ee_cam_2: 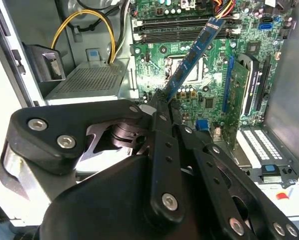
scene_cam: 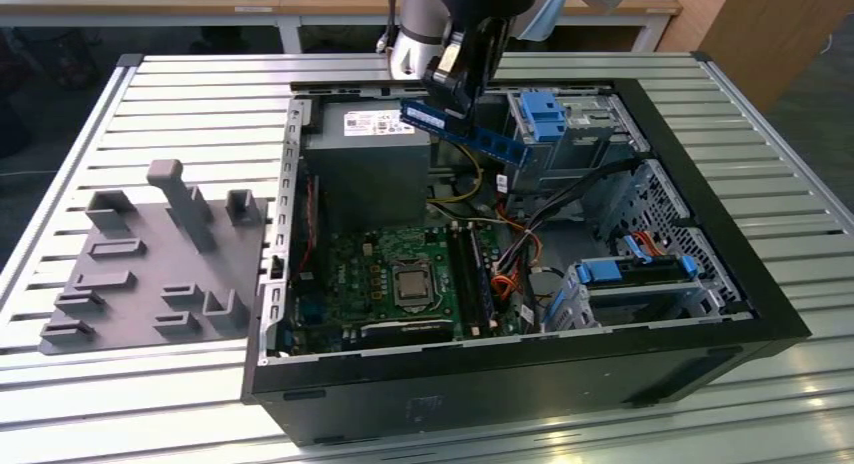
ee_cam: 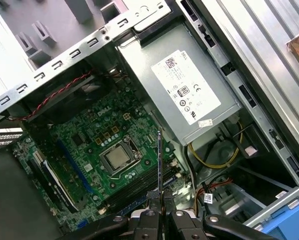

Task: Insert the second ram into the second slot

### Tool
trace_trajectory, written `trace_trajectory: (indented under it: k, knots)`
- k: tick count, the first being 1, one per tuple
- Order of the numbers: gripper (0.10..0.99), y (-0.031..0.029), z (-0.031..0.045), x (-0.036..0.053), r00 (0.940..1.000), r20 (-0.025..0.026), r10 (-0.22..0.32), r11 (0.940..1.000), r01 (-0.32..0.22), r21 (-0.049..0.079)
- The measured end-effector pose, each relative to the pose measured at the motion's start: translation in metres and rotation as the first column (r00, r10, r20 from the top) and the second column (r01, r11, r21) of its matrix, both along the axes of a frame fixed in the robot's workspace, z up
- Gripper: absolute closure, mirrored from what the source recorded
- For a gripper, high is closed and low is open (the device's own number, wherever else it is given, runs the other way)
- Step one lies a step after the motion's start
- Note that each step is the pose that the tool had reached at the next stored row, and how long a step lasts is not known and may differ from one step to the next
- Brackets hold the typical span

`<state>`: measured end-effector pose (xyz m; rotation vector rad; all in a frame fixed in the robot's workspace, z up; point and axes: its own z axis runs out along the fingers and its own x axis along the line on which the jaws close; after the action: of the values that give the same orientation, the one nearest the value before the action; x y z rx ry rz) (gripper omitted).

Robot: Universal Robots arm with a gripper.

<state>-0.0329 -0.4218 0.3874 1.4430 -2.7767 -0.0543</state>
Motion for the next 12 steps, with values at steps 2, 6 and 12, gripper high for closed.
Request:
trace_trajectory:
  k: [2, 6, 12]
  knots:
    - [0.949, 0.0, 0.0, 0.0, 1.0, 0.0, -0.008, 1.0, 0.008, 0.0]
    - [0.949, 0.0, 0.0, 0.0, 0.9996, 0.0, -0.03, 0.9996, 0.03, 0.0]
    - [0.949, 0.0, -0.0001, 0.0, 0.9973, 0.0, -0.074, 0.9973, 0.074, 0.0]
